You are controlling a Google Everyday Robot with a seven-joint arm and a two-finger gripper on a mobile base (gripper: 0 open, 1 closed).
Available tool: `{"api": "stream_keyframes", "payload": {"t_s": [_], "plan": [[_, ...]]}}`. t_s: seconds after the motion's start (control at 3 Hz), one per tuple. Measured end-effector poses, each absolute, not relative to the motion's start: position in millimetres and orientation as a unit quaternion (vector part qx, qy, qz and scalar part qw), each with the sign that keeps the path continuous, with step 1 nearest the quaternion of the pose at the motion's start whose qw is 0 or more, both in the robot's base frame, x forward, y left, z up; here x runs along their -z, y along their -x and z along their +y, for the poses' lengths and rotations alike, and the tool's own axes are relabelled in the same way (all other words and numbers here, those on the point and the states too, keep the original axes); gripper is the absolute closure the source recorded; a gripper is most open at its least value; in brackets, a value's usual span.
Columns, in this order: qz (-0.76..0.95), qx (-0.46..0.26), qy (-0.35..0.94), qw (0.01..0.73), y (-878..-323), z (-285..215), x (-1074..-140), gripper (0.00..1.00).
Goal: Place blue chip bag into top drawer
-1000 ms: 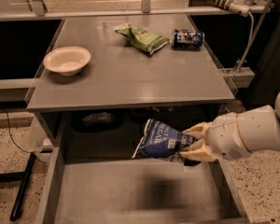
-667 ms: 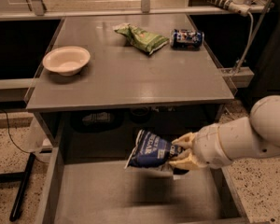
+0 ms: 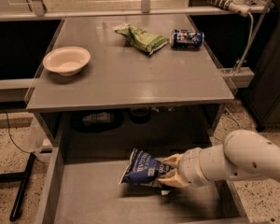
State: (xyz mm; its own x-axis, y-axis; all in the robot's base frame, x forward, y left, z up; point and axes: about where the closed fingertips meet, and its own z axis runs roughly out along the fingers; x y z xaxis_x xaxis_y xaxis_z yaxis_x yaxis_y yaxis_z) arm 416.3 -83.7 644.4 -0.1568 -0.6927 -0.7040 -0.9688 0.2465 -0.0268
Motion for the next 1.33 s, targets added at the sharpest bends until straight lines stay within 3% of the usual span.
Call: {"api": "stream_keyframes", "payload": {"t_s": [0.67, 1.33], "plan": [[0.731, -0.217, 0.568, 0.310, -423.9, -73.3, -631.0, 1.00], [0.731, -0.217, 0.568, 0.310, -423.9, -73.3, -631.0, 0.59]]}}
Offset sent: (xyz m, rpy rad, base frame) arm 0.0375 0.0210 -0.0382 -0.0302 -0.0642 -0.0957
